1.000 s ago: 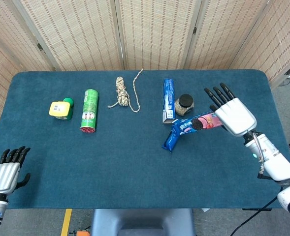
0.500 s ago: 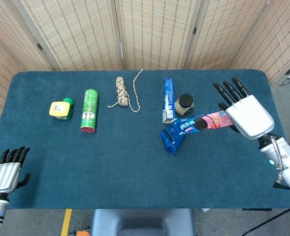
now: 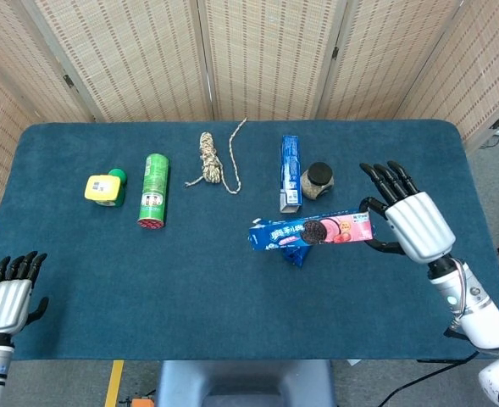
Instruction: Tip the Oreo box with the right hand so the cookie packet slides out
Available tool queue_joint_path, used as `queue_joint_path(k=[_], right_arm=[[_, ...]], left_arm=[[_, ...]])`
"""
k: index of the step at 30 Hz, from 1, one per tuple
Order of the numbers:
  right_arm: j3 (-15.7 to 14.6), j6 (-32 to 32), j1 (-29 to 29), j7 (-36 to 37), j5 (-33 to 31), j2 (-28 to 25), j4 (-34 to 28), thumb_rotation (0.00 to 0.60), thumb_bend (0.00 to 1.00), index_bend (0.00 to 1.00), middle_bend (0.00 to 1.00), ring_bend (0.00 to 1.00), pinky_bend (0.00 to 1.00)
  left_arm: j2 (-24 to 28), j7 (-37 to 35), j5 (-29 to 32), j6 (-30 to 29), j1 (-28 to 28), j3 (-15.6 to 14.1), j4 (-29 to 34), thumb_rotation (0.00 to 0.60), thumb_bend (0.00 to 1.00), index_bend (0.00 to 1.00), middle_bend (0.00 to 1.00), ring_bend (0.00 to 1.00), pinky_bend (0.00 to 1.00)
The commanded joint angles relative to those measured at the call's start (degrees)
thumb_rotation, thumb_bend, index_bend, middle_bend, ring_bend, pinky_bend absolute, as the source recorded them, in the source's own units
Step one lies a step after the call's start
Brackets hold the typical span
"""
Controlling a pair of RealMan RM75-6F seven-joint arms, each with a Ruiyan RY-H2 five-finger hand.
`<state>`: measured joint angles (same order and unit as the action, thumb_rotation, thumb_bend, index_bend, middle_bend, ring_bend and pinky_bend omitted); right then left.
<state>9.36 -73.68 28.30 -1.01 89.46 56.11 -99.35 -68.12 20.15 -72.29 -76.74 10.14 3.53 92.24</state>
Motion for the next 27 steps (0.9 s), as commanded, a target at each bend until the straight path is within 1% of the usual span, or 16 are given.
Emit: queue_joint_path(k=[1, 5, 7, 9, 12, 14, 16, 17, 18, 19, 21, 22, 25, 27], right_arm=[[-4.4, -4.2, -2.6, 12.0, 4.3, 13.2, 15.5, 0.6, 0.2, 0.64, 0.05, 0.05, 0.0], [-6.0, -3.9, -2.8, 19.3, 4.5, 20.6, 26.5, 0.6, 0.2, 0.62, 0.05, 0.05, 0.0], [-7.0, -3.7, -2.9, 21.5, 5.0, 23.3, 31.3, 0.6, 0.2, 0.57, 0.04, 0.04, 0.0], [-8.0, -2.8, -2.8, 22.7, 5.4, 25.4, 34.8, 0.6, 0.2, 0.53, 0.03, 0.03, 0.0], [-9.1, -1.0, -2.5, 23.9, 5.5, 27.5, 37.8, 0.6, 0.2, 0.49, 0.01, 0.03, 0.0], [-9.3, -0.6, -2.5, 23.5, 5.3, 30.0, 40.7, 0.6, 0.2, 0.47, 0.0, 0.03, 0.0], [-9.8, -0.3, -2.5, 22.7, 5.6, 32.0, 42.9, 0.6, 0.2, 0.42, 0.0, 0.02, 0.0], [-10.0, 0.0, -2.5, 22.2, 5.6, 32.5, 43.4, 0.6, 0.2, 0.39, 0.0, 0.01, 0.0], [-10.4, 0.6, -2.4, 21.6, 5.8, 32.4, 43.4, 0.6, 0.2, 0.31, 0.0, 0.0, 0.0], [-10.7, 1.0, -2.3, 21.5, 5.9, 32.2, 43.1, 0.6, 0.2, 0.21, 0.0, 0.0, 0.0], [-11.8, 2.8, -1.5, 20.5, 6.6, 30.0, 41.6, 0.6, 0.2, 0.05, 0.0, 0.0, 0.0], [-12.0, 2.6, -1.4, 20.0, 7.0, 28.2, 40.0, 0.6, 0.2, 0.01, 0.0, 0.0, 0.0], [-11.7, 1.9, -2.3, 15.8, 5.9, 23.6, 34.7, 0.6, 0.2, 0.0, 0.0, 0.0, 0.0], [-11.7, 2.8, -3.6, 10.4, 3.8, 19.1, 28.4, 0.6, 0.2, 0.0, 0.0, 0.0, 0.0]], left_arm=[[-0.4, 0.5, 1.1, 0.3, 0.0, 0.4, 0.0, 0.6, 0.4, 0.12, 0.09, 0.12, 0.0], [-0.7, 1.6, 1.4, -1.0, -0.3, 0.7, -0.1, 0.6, 0.4, 0.12, 0.09, 0.12, 0.0], [-1.2, 2.5, 1.5, -1.8, -0.5, 0.8, -0.1, 0.6, 0.4, 0.12, 0.09, 0.12, 0.0], [-1.3, 2.7, 1.4, -1.6, -0.4, 0.6, 0.0, 0.6, 0.4, 0.12, 0.09, 0.12, 0.0], [-1.5, 3.3, 1.7, -2.0, -0.5, 0.8, -0.1, 0.6, 0.4, 0.12, 0.09, 0.12, 0.0], [-2.0, 4.4, 2.4, -2.7, -0.7, 1.1, -0.1, 0.6, 0.4, 0.11, 0.09, 0.11, 0.0], [-2.1, 4.6, 2.6, -3.0, -0.8, 1.2, 0.2, 0.6, 0.4, 0.11, 0.09, 0.11, 0.0], [-2.1, 4.5, 2.5, -3.1, -0.9, 1.1, 0.4, 0.6, 0.4, 0.11, 0.09, 0.11, 0.0], [-1.8, 4.3, 2.2, -3.2, -1.0, 0.9, 0.6, 0.6, 0.4, 0.11, 0.09, 0.11, 0.0], [-1.7, 4.2, 1.9, -3.2, -1.0, 0.8, 0.7, 0.6, 0.4, 0.11, 0.09, 0.11, 0.0], [-0.8, 2.3, 0.1, -3.2, -1.2, 0.2, 1.2, 0.6, 0.4, 0.1, 0.09, 0.1, 0.0], [-0.2, 0.7, -1.2, -3.8, -1.5, -0.1, 1.4, 0.6, 0.4, 0.09, 0.09, 0.1, 0.01], [0.7, -2.0, -3.0, -5.3, -2.3, -0.4, 1.4, 0.6, 0.39, 0.09, 0.09, 0.09, 0.04], [1.2, -3.3, -3.4, -5.5, -2.6, -0.4, 1.3, 0.6, 0.39, 0.08, 0.09, 0.09, 0.04]])
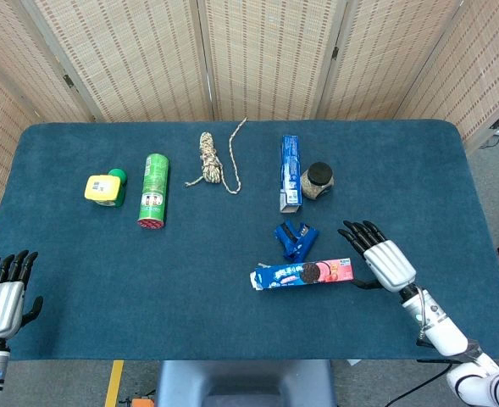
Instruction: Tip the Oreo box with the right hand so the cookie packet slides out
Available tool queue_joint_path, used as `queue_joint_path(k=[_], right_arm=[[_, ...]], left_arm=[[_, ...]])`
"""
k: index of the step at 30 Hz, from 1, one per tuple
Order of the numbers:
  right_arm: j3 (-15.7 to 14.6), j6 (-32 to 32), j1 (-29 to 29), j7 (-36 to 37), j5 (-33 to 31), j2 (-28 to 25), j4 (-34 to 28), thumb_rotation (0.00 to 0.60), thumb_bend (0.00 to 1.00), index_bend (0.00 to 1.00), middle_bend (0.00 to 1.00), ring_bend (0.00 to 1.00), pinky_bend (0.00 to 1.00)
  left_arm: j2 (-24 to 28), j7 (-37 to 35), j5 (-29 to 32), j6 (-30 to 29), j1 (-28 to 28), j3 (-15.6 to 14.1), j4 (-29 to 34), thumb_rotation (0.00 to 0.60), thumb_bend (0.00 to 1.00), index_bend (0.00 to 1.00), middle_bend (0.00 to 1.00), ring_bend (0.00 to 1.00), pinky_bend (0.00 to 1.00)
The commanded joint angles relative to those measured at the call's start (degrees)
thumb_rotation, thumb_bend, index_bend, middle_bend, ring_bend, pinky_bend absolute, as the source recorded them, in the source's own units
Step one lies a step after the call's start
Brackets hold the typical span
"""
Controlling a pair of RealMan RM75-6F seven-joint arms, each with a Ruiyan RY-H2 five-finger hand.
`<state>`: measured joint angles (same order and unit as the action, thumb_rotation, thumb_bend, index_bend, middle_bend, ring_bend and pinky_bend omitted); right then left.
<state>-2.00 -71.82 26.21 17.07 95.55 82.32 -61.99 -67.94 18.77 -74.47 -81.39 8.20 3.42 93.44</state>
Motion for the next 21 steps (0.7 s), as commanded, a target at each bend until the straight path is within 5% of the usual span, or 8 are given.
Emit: queue_joint_path(k=[1, 6, 10, 21], right_arm=[[-0.5, 1.6, -2.2, -10.8, -3.7, -9.3, -12.1, 0.6, 0.2, 0.0, 0.0, 0.0, 0.0], [0.7, -1.0, -7.6, -26.3, -12.7, -17.4, -28.2, 0.6, 0.2, 0.0, 0.0, 0.0, 0.0], [1.0, -5.8, -11.2, -33.4, -15.4, -17.8, -31.8, 0.6, 0.2, 0.0, 0.0, 0.0, 0.0], [1.4, -12.3, -16.3, -27.8, -12.9, -16.1, -28.3, 0.6, 0.2, 0.0, 0.0, 0.0, 0.0]], left_arm=[[1.2, -2.4, -1.2, -0.7, -0.7, -0.3, 0.2, 0.6, 0.39, 0.09, 0.09, 0.09, 0.04], [2.0, -4.2, -1.4, 0.0, -0.7, -0.3, 0.3, 0.6, 0.39, 0.09, 0.09, 0.09, 0.03], [2.4, -5.2, -1.3, 0.7, -0.6, -0.1, 0.1, 0.6, 0.39, 0.09, 0.09, 0.09, 0.02], [1.5, -4.9, -3.6, -1.1, -1.3, -0.7, -0.3, 0.6, 0.32, 0.1, 0.09, 0.07, 0.01]])
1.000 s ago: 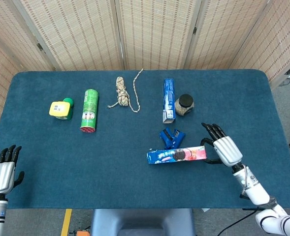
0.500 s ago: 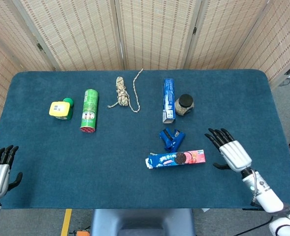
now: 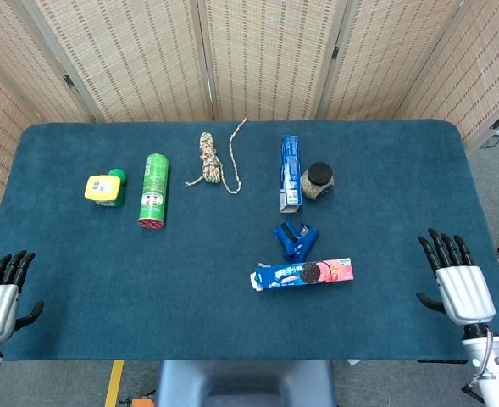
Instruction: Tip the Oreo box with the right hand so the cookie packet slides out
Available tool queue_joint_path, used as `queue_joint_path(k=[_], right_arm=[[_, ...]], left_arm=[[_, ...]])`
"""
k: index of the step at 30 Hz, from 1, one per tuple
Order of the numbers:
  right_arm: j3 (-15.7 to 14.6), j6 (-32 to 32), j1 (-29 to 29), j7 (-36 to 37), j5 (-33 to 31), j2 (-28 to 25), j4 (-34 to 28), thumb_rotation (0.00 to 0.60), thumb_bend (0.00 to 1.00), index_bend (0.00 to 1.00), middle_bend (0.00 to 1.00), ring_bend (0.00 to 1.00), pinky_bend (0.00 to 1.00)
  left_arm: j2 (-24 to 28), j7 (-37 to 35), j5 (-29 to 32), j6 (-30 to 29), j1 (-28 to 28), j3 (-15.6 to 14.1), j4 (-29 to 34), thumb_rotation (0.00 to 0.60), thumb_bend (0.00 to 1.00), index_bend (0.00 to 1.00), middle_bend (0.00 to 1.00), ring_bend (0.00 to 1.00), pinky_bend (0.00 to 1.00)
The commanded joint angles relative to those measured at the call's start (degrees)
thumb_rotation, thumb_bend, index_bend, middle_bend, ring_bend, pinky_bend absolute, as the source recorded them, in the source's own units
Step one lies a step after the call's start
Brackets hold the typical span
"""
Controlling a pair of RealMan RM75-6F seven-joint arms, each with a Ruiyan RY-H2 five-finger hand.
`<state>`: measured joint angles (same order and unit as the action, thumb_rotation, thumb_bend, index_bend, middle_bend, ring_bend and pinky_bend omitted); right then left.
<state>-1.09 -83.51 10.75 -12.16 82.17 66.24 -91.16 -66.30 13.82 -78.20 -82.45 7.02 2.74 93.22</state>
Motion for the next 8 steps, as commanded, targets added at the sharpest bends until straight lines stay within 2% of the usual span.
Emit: queue_joint_path(k=[1, 8], right_arm=[[0.6, -0.4, -0.8, 1.6, 0.5, -0.1, 0.9, 0.6, 0.2, 0.0, 0.0, 0.0, 0.0], [0.8, 1.6, -0.6, 1.5, 0.9, -0.1, 1.1, 0.6, 0.2, 0.0, 0.0, 0.0, 0.0]], left_arm=[[-0.1, 0.0, 0.2, 0.0, -0.1, 0.0, -0.1, 0.6, 0.32, 0.1, 0.09, 0.07, 0.01], [-0.3, 1.5, 0.8, 0.2, -0.2, 0.1, 0.4, 0.6, 0.32, 0.1, 0.09, 0.07, 0.01]])
